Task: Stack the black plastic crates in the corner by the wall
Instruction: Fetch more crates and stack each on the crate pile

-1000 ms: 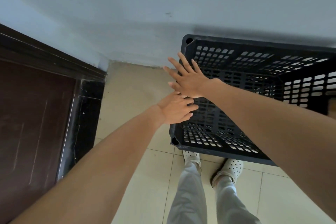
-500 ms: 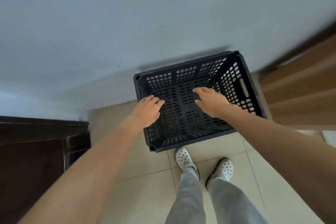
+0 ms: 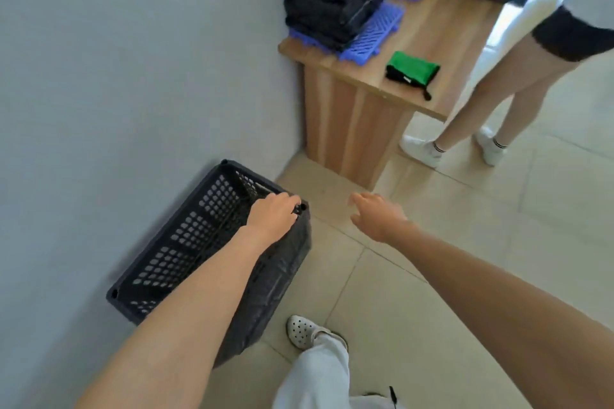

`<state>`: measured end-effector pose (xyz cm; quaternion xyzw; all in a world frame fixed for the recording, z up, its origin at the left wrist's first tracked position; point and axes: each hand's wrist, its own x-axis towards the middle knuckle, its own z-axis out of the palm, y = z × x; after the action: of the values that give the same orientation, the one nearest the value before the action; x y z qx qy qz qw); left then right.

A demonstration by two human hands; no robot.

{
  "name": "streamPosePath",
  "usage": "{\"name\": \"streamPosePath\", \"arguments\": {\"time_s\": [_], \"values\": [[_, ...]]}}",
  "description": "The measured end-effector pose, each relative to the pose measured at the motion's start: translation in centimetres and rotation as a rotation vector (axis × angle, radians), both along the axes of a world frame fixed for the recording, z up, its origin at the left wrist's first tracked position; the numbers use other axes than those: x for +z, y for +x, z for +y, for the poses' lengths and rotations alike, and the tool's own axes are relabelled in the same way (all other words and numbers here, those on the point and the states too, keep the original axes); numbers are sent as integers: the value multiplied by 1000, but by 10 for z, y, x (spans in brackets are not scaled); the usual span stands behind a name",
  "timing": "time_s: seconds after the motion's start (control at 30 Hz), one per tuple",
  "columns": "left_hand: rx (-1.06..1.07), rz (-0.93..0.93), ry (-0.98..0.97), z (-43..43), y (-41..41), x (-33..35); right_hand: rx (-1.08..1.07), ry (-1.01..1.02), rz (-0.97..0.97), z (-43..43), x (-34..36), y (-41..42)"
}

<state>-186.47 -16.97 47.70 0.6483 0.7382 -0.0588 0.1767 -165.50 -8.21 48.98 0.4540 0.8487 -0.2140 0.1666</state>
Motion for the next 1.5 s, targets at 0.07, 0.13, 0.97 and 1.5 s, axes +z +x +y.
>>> {"name": "streamPosePath", "arguments": {"time_s": [0.07,0.13,0.97,1.5], "values": [[-136,28,-9,21,48,11,-128,20,18,-3,9,62],[-273,48,-5,37,105,20,-255,41,28,-14,17,127],[-1183,-302,-17,144,838,59,-1771,160,95,-179,36,761],[-1450,-365,-66,136,1307,25,-1915,175,132,-168,15,1133]]}}
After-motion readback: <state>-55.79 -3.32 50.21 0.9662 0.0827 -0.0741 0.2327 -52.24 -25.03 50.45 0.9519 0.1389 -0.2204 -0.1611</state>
